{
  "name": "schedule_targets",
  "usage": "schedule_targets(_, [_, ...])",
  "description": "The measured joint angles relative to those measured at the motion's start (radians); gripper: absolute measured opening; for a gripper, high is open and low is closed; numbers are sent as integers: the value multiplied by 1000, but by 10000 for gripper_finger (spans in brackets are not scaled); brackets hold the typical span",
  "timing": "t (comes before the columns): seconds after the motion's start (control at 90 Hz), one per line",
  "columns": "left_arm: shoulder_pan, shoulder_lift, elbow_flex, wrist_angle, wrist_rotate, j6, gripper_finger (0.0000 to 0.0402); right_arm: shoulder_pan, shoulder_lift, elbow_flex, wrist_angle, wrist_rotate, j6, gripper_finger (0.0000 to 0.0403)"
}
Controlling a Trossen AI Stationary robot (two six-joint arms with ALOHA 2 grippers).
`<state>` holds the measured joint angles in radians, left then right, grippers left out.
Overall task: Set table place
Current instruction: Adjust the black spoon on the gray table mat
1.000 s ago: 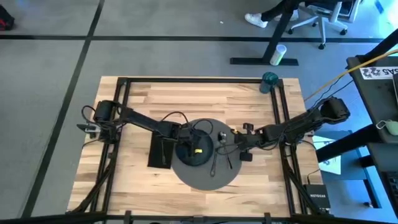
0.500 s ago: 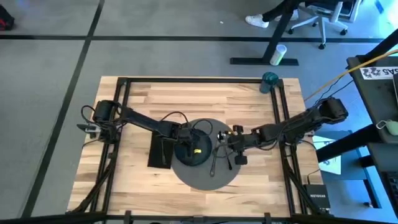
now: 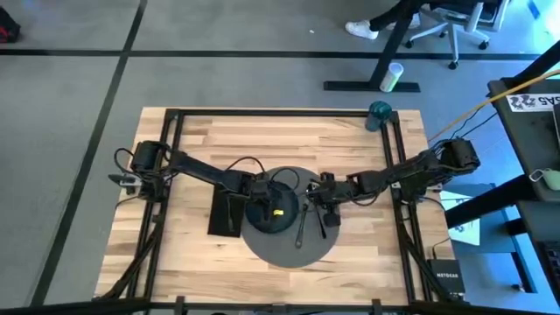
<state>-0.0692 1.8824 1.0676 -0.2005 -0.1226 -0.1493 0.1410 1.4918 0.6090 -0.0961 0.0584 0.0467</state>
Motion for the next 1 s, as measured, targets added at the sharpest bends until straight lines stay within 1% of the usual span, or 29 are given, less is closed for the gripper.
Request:
schedule_targets(0.078, [0,0,0,0,0,4,107,0,1,0,5,-16,0,0])
schedule_targets(0.267, [0,0,0,8,-1,6,107,0,49,2,86,-62,-10,0])
schedule_targets(0.467, [0,0,0,8,-1,8,107,-11,67,0,58,-41,-2,0])
schedule_targets(0.667, [0,0,0,7,-2,7,107,-13,66,1,13,-41,-1,0])
schedule_targets(1.0, [0,0,0,7,-3,7,107,-11,65,2,-5,-41,6,0])
